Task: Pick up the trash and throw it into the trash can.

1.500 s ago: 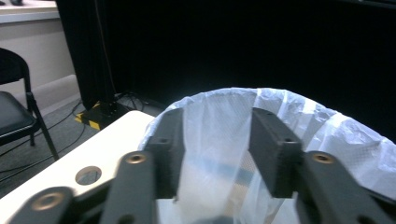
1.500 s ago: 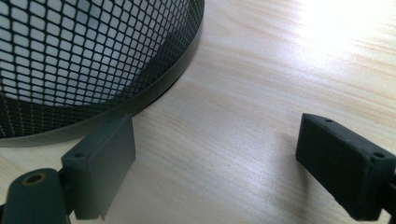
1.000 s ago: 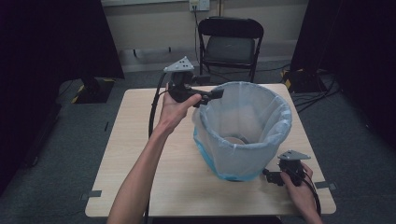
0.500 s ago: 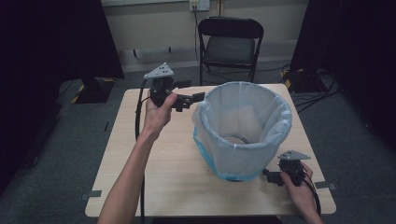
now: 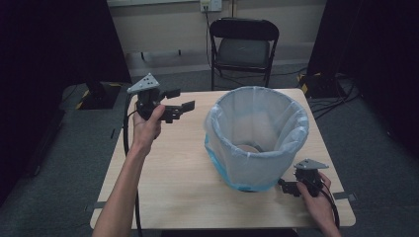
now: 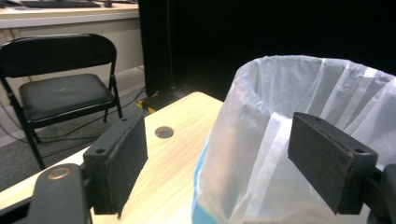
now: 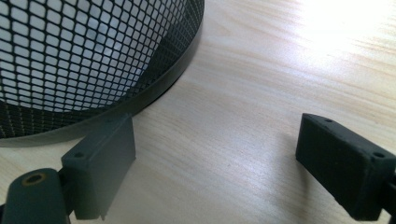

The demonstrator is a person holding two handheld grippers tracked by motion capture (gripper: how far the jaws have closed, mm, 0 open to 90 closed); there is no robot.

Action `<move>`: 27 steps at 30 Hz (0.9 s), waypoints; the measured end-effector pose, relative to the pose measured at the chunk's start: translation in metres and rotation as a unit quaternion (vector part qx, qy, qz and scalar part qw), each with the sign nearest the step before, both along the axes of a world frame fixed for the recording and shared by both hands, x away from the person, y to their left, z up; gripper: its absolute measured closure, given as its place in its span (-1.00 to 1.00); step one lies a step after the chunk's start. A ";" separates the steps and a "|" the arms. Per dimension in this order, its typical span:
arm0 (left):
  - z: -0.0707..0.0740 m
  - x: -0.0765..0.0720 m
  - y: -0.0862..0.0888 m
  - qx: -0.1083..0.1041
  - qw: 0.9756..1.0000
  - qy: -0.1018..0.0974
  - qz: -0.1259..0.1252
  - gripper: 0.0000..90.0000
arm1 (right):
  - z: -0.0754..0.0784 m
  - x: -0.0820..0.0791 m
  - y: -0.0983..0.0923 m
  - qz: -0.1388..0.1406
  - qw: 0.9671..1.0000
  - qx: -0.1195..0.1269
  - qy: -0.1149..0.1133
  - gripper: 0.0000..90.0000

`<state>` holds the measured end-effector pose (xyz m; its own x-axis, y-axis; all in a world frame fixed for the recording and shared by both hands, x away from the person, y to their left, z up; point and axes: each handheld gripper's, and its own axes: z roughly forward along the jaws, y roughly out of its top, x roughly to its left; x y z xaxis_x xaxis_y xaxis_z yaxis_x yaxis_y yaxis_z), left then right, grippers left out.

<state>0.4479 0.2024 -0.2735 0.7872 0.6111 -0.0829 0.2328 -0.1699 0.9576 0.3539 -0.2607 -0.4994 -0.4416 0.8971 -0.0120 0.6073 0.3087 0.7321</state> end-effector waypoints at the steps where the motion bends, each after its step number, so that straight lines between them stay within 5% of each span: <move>1: -0.001 -0.002 0.002 0.002 1.000 -0.001 0.004 -0.56 | 0.000 0.000 0.000 0.000 1.000 0.000 0.000 -0.75; 6: -0.004 -0.007 0.015 -0.003 1.000 0.002 0.010 -0.63 | 0.000 0.000 0.000 0.000 1.000 0.000 0.000 -0.75; 16: -0.024 -0.025 0.047 0.020 0.999 0.002 0.047 -0.63 | 0.000 0.000 0.000 0.000 1.000 0.000 0.000 -0.75; 27: -0.065 -0.045 0.079 0.037 0.995 0.018 0.089 -0.65 | 0.000 0.000 0.000 0.000 1.000 0.000 0.000 -0.75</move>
<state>0.4026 0.2816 -0.3387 0.6636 0.7458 -0.0587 0.3001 -0.1935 0.9341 0.3539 -0.2607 -0.4994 -0.4416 0.8971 -0.0122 0.6072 0.3088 0.7321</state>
